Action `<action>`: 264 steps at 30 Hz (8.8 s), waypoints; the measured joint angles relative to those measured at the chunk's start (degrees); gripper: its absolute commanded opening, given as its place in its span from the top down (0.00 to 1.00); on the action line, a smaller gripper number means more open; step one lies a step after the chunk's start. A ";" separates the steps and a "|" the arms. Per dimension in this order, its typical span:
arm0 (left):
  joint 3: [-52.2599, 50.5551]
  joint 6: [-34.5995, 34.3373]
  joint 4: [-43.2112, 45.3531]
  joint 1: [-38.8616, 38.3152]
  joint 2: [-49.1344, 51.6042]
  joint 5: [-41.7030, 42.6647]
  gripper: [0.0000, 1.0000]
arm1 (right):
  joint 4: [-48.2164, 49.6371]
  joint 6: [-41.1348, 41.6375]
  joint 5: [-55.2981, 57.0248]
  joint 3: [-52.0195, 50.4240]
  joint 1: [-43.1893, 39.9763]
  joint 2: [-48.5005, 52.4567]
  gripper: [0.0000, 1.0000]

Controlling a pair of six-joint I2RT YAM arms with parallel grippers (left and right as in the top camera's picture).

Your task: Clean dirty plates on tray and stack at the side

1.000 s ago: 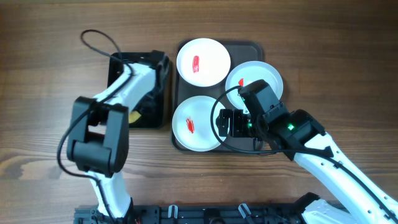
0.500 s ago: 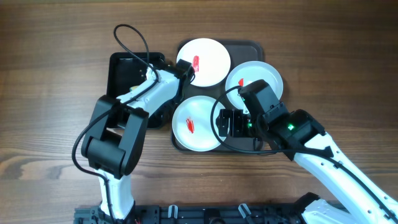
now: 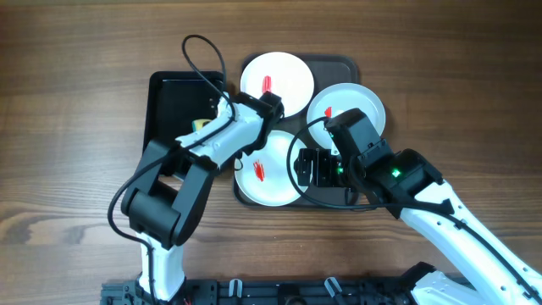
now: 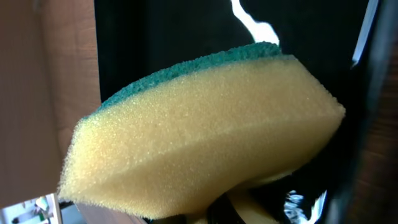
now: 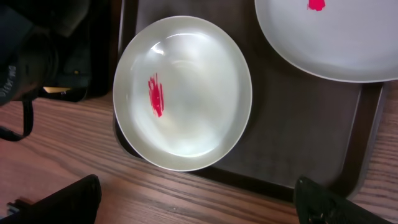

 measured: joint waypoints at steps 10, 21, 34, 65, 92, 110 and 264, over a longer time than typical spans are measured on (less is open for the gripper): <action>0.00 0.00 -0.17 -5.51 0.00 -0.83 0.96 | 0.02 0.00 0.00 0.00 0.00 0.00 0.01; 0.00 0.28 -0.79 -8.50 0.00 -0.83 0.72 | 0.00 -0.02 0.00 0.00 0.00 0.00 0.00; 0.00 0.35 -1.70 -8.68 0.00 1.05 0.73 | 0.00 0.00 -0.02 0.00 0.00 0.00 0.00; 2.14 1.07 0.42 -5.84 -4.11 23.80 0.57 | -0.24 0.00 -0.17 0.00 0.00 0.00 0.00; 2.23 6.29 9.20 1.99 -7.26 53.00 0.55 | -0.39 0.00 -0.85 0.00 0.00 0.00 0.00; 2.23 8.20 11.02 3.23 -7.43 60.96 0.48 | -0.39 0.00 -1.49 0.00 0.00 0.00 0.00; -12.09 8.85 11.04 28.15 -20.83 56.57 0.44 | -2.14 0.00 -2.38 0.00 0.00 0.00 0.00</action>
